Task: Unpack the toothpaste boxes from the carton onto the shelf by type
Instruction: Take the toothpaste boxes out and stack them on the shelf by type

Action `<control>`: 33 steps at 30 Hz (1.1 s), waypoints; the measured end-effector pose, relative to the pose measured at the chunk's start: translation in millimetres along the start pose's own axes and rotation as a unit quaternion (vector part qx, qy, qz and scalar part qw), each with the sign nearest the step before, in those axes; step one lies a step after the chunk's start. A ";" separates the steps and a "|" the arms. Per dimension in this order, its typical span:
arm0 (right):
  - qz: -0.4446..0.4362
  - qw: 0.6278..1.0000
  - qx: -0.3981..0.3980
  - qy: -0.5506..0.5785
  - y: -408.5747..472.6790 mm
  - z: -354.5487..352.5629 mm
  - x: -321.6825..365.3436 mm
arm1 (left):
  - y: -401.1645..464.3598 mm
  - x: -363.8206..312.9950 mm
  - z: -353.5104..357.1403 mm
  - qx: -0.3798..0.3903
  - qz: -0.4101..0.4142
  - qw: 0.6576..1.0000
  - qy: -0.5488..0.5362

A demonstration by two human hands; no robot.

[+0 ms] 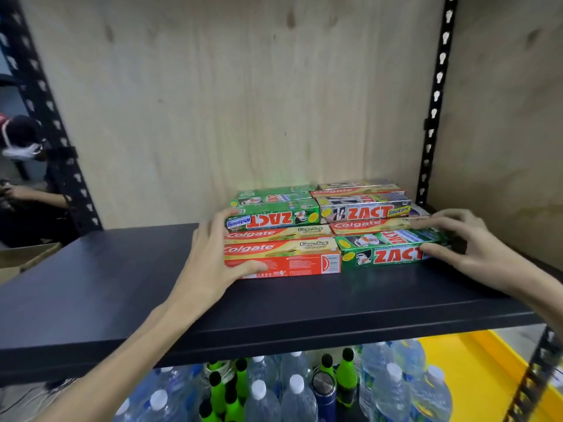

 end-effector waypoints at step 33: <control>0.060 0.973 0.039 -0.221 -1.4 15.1 12.2 | -3.1 19.7 0.5 0.116 -0.059 0.988 -0.081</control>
Point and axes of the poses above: each hand's wrist, its own y-axis towards the middle knuckle, its own z-axis out of the palm, x = y × z, the point moved 5 cm from there along y, towards the middle knuckle, and after that the axes turned 11 degrees about -z, right-handed, at the moved point
